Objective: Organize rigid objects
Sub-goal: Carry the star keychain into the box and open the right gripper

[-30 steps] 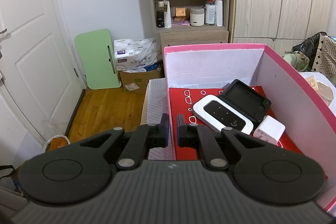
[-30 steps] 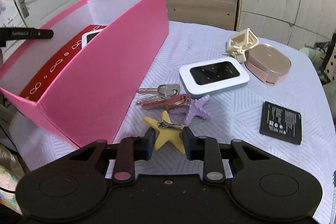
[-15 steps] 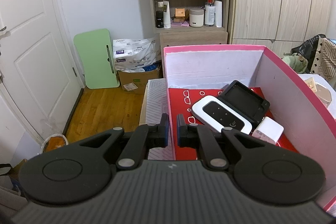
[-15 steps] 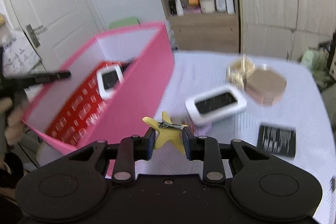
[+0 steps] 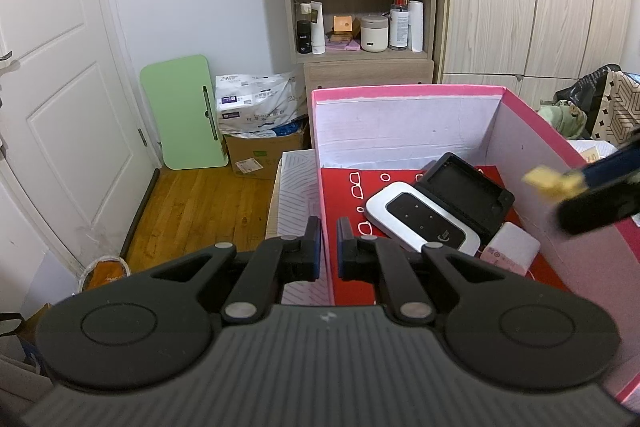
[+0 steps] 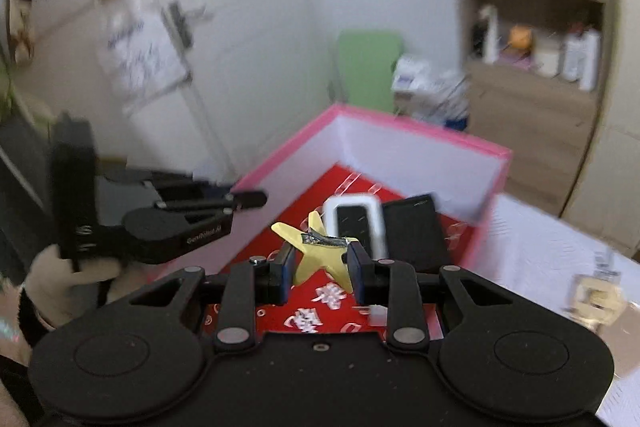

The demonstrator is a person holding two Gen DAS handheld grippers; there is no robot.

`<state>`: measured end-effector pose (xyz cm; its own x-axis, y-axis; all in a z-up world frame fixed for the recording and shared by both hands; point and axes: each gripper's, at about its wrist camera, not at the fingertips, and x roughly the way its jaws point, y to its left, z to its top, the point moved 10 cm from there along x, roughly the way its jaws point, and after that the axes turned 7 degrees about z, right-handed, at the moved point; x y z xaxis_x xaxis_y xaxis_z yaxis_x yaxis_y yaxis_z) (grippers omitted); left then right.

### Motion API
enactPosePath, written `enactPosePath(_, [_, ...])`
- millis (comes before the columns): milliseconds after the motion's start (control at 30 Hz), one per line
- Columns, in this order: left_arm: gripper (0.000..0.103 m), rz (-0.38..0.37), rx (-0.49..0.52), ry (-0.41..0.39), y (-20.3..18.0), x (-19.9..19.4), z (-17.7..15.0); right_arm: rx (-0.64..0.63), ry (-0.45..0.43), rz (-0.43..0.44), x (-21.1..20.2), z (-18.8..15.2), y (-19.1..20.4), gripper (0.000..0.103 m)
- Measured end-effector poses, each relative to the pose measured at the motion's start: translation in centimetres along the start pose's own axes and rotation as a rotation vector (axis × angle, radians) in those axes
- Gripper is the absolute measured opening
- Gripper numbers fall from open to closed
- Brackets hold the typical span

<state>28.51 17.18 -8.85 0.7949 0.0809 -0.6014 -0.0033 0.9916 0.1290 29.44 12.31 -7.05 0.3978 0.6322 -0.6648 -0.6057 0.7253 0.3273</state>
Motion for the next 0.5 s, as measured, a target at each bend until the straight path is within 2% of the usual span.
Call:
enactPosePath(100, [0.007,0.006,0.01,0.0,0.0,0.0,0.0,-0.015,0.082,0.03,3.1,0.3,0.1,0.032])
enactPosePath(267, [0.007,0.005,0.007,0.001,0.1,0.0,0.0,0.025,0.141,0.109,6.1,0.3,-0.4,0.032])
enactPosePath(367, [0.007,0.008,0.012,0.001,0.2,0.0,-0.1,-0.003,0.192,0.1,7.6,-0.3,-0.2,0.034])
enactPosePath(433, [0.007,0.01,0.015,0.001,0.2,-0.1,-0.1,-0.043,0.196,0.112,7.6,-0.6,0.4,0.039])
enactPosePath(500, [0.007,0.008,0.011,0.003,0.2,-0.1,-0.1,-0.036,0.116,0.13,5.8,-0.1,0.6,0.046])
